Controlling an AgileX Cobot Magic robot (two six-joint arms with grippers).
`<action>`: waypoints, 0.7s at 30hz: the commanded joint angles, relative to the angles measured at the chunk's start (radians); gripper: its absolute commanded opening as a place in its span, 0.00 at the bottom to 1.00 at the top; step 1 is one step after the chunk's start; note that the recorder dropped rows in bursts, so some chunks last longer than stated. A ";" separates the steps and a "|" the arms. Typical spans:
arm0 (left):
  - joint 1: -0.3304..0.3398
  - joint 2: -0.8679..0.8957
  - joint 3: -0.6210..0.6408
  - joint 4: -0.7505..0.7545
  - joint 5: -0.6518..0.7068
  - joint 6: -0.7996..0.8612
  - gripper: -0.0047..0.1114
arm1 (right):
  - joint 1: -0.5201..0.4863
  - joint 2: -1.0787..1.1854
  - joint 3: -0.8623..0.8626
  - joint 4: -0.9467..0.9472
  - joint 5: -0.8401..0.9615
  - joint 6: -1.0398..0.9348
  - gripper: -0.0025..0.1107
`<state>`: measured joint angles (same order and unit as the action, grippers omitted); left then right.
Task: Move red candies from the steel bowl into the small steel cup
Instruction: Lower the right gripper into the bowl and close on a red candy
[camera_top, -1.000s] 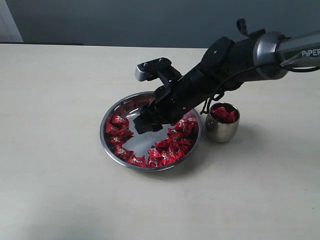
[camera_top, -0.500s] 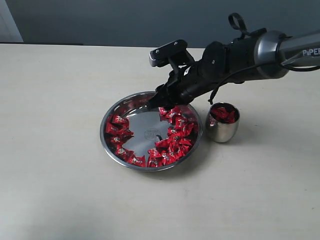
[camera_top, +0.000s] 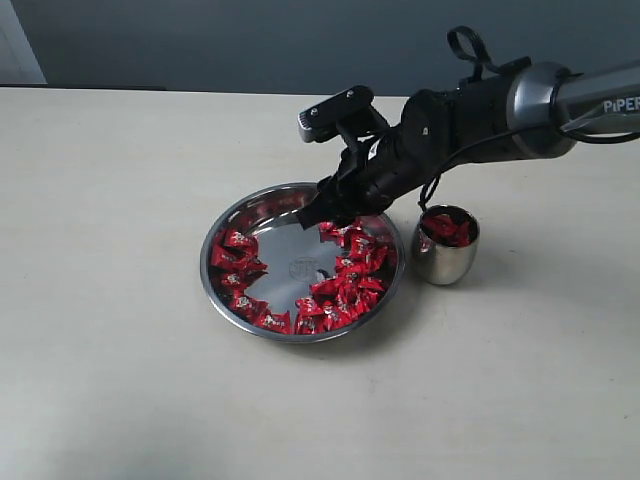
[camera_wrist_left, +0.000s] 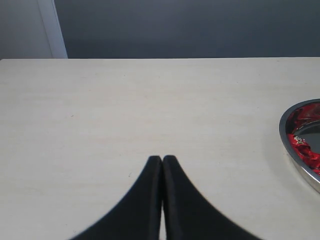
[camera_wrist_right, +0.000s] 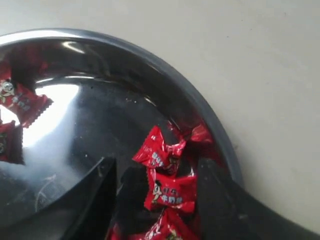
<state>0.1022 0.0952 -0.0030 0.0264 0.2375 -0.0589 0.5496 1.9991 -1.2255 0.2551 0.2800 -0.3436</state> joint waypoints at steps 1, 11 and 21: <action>-0.005 -0.007 0.003 0.002 -0.004 -0.002 0.04 | -0.003 0.000 -0.007 -0.108 0.045 0.121 0.45; -0.005 -0.007 0.003 0.002 -0.004 -0.002 0.04 | -0.003 0.080 -0.196 -0.227 0.300 0.270 0.45; -0.005 -0.007 0.003 0.002 -0.004 -0.002 0.04 | -0.003 0.145 -0.245 -0.236 0.373 0.270 0.45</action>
<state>0.1022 0.0952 -0.0030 0.0264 0.2375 -0.0589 0.5496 2.1297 -1.4645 0.0337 0.6492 -0.0756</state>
